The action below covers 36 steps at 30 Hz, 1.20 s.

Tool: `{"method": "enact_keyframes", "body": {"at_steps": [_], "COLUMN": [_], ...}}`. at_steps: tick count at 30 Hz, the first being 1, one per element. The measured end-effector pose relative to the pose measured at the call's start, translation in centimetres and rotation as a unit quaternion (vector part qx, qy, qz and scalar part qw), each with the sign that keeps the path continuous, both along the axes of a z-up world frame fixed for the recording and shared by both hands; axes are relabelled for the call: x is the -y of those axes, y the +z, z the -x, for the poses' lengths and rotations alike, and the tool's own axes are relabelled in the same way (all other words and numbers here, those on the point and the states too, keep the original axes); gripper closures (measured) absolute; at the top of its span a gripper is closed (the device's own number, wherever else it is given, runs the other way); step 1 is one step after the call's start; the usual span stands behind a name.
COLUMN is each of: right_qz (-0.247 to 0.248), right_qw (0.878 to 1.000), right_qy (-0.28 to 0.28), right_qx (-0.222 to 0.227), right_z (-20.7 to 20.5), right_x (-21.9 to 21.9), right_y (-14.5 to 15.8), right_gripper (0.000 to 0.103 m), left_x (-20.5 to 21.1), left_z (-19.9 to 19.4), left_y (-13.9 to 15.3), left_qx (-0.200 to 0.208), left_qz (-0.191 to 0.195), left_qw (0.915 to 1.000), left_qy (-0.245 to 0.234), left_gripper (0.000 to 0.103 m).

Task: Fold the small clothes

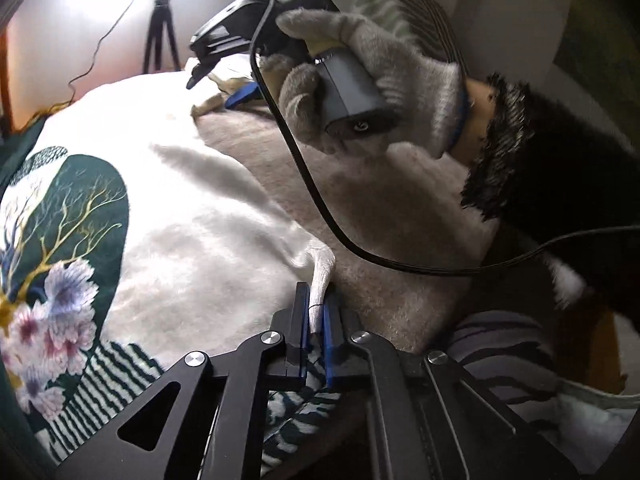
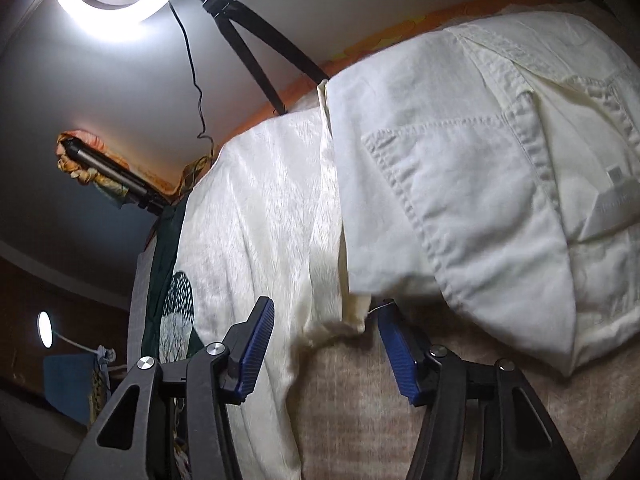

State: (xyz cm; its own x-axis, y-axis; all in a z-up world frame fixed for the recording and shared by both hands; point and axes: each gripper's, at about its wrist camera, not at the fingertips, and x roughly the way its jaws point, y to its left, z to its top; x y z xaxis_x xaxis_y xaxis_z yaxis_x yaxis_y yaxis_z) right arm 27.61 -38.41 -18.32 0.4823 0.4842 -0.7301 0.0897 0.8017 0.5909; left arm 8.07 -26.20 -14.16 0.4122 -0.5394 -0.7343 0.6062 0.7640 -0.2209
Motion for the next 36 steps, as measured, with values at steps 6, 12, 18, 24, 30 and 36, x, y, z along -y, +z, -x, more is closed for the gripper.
{"method": "enact_keyframes", "body": {"at_steps": [6,12,18,24,30,36], "right_qz": [0.033,0.056,0.098,0.161,0.212,0.248], "right_qw": [0.999,0.998,0.992,0.980,0.965,0.951], "right_qy": [0.017,0.028,0.044,0.079,0.117,0.148], "right_qx": [-0.001,0.021,0.061,0.085,0.101,0.107], "right_z": [-1.6,-2.5,-2.8,-3.2,-3.4,-3.8], "right_x": [-1.2,-2.4,-5.1,-9.7,-14.9,-20.3], "right_y": [0.1,2.0,5.8,8.3,9.6,9.4], "right_gripper": [0.086,0.102,0.103,0.103,0.103,0.103], "left_x": [-1.7,-2.4,-4.6,-6.6,-9.8,-12.7], "left_z": [0.7,1.9,2.3,2.2,2.3,1.7], "left_y": [0.9,1.6,2.0,2.0,2.1,2.0], "left_qx": [-0.029,-0.029,-0.033,-0.024,-0.025,-0.030], "left_qz": [0.057,0.074,0.100,0.118,0.140,0.150], "left_qw": [0.9977,0.9964,0.9934,0.9910,0.9871,0.9836], "left_qy": [0.024,0.029,0.045,0.058,0.074,0.095], "left_gripper": [0.100,0.100,0.100,0.100,0.100,0.100]}}
